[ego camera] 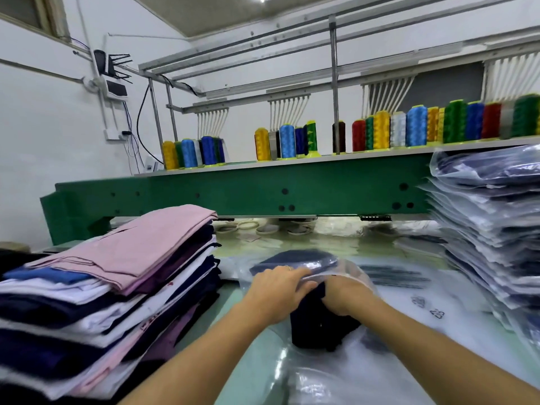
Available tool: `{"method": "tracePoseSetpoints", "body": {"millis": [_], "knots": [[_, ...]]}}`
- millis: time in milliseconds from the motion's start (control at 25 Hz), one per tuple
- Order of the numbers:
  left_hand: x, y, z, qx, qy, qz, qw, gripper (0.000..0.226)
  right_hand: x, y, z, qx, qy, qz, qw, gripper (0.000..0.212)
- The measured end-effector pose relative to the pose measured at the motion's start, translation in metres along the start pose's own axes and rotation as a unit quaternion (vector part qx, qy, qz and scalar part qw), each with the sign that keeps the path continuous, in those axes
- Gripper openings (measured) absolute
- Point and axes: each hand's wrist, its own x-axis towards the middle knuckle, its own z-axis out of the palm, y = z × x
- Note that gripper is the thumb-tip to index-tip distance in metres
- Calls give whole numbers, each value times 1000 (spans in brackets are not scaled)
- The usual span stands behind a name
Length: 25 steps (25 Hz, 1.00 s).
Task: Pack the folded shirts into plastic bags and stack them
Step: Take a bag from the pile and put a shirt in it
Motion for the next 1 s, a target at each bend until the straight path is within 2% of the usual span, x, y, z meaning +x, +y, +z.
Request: {"method": "tracePoseSetpoints", "body": {"millis": [80,160,200,280,320,400,520,680,760,840,920,960,1000], "knots": [[-2,-1,3,-9,1,-11,1000,39,-14,-8,4,-29,56,-130,989,56],[-4,-1,5,-16,-10,-17,1000,36,-33,-23,8,64,15,-222,973,46],[-5,-1,6,-15,-16,-14,1000,36,-39,-32,12,82,-14,-243,966,49],[-8,1,8,-9,-25,4,1000,37,-47,-50,25,25,-74,-253,964,66],[-10,2,9,-6,-32,16,999,38,-47,-58,33,-22,-91,-246,965,67],[-15,3,12,8,-48,38,998,37,-42,-70,40,-62,-82,-235,967,57],[-22,0,18,32,-53,55,997,35,-38,-70,38,-41,-69,-184,980,46],[-33,-4,25,20,-30,48,998,30,-47,-32,20,12,-77,-239,968,52],[-41,-5,29,17,-55,50,997,33,-57,-2,9,17,-78,-249,965,44],[-49,-10,31,16,-98,35,994,43,-67,28,0,18,-15,-250,968,25],[-56,-16,32,27,-126,13,992,42,-78,50,-1,23,101,-243,964,8],[-60,-18,32,37,-132,6,991,37,-84,57,1,11,187,-244,952,5],[-62,-20,33,44,-132,5,990,32,-88,63,6,-17,266,-241,933,19]]}}
